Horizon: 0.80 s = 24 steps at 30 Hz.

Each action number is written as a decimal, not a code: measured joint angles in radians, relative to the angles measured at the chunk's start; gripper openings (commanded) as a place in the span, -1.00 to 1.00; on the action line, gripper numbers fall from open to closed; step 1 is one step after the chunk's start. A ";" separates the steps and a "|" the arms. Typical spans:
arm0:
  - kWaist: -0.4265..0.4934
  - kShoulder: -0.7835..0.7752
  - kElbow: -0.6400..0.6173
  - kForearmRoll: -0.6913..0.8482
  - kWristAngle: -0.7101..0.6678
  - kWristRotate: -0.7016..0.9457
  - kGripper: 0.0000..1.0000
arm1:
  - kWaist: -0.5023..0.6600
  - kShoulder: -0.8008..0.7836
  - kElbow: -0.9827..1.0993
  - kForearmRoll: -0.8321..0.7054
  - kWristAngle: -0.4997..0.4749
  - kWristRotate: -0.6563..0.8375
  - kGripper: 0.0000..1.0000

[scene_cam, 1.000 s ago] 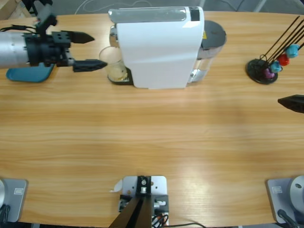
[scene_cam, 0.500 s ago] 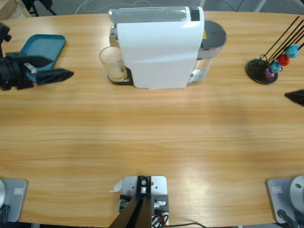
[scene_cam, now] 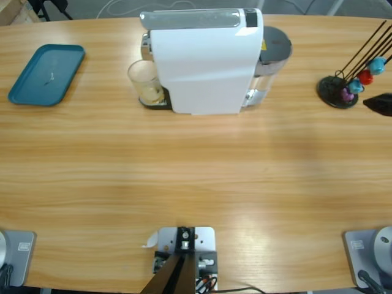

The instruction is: Pour coffee

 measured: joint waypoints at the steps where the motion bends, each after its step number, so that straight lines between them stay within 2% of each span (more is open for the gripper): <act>1: 0.007 0.035 -0.021 0.000 -0.027 -0.028 0.79 | 0.000 -0.005 0.004 -0.003 0.000 0.001 1.00; 5: 0.029 0.139 -0.061 0.000 -0.079 -0.087 0.79 | 0.000 -0.020 0.020 -0.020 0.000 0.001 1.00; 10: 0.034 0.178 -0.066 0.000 -0.193 -0.091 0.78 | 0.000 -0.020 0.039 -0.035 0.000 0.001 1.00; 14: 0.038 0.244 -0.069 0.000 -0.279 -0.091 0.67 | 0.000 -0.028 0.040 -0.041 0.000 0.004 1.00; 15: 0.041 0.260 -0.069 0.000 -0.291 -0.091 0.60 | 0.000 -0.032 0.042 -0.042 0.000 0.005 1.00; 17: 0.045 0.280 -0.069 0.000 -0.305 -0.091 0.24 | 0.000 -0.038 0.045 -0.045 0.000 0.008 1.00; 21: 0.054 0.282 -0.071 0.000 -0.306 -0.091 0.12 | 0.000 -0.042 0.048 -0.054 0.000 0.011 1.00; 23: 0.060 0.282 -0.071 0.000 -0.306 -0.091 -0.10 | 0.000 -0.042 0.051 -0.059 0.000 0.013 1.00; 24: 0.062 0.282 -0.071 0.000 -0.306 -0.091 -0.35 | 0.000 -0.042 0.052 -0.060 0.000 0.013 1.00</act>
